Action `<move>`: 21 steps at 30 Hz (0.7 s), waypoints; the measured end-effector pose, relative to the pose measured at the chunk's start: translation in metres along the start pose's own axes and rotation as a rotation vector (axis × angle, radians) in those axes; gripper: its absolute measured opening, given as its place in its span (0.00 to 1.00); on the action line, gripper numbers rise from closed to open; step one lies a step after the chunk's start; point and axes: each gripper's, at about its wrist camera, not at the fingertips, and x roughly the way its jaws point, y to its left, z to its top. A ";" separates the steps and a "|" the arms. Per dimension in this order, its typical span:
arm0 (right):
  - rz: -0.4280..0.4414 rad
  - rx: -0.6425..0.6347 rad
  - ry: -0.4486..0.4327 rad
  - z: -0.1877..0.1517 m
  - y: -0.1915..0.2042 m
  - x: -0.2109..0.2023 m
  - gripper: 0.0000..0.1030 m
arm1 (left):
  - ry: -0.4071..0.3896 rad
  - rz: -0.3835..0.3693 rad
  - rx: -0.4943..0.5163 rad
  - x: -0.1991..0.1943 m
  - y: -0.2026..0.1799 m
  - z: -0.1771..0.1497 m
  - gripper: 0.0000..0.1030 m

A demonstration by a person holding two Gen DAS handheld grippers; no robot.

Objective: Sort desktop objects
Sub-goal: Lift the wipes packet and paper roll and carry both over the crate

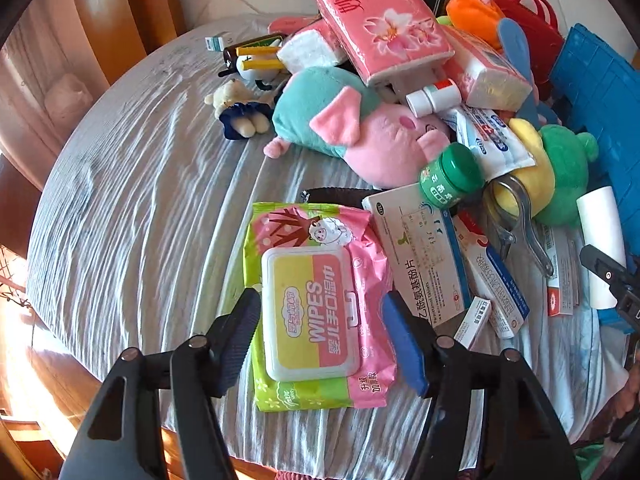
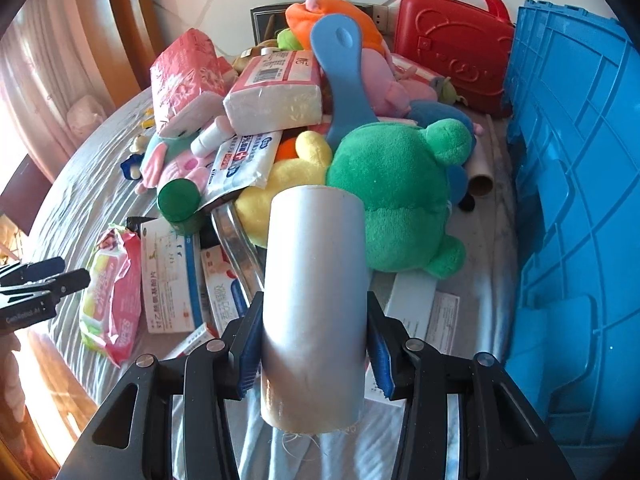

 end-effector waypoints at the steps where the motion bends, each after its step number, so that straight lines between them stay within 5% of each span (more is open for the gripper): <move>1: 0.000 0.002 0.006 -0.003 0.000 0.003 0.43 | 0.018 0.004 0.011 0.006 -0.001 -0.001 0.70; 4: -0.003 0.011 0.032 -0.009 -0.002 0.014 0.43 | 0.089 0.010 0.004 0.033 0.000 -0.006 0.72; 7: -0.009 0.026 0.059 -0.013 -0.005 0.024 0.43 | 0.146 0.000 0.006 0.065 0.000 -0.013 1.00; 14: -0.017 0.040 0.112 -0.022 -0.006 0.043 0.43 | 0.161 0.042 0.021 0.086 -0.004 -0.017 0.99; 17: -0.020 0.031 0.114 -0.024 -0.003 0.043 0.43 | 0.102 0.065 0.026 0.069 -0.004 -0.017 0.80; 21: -0.023 0.011 0.069 -0.020 0.001 0.029 0.43 | 0.009 0.042 0.003 0.032 -0.001 -0.007 0.73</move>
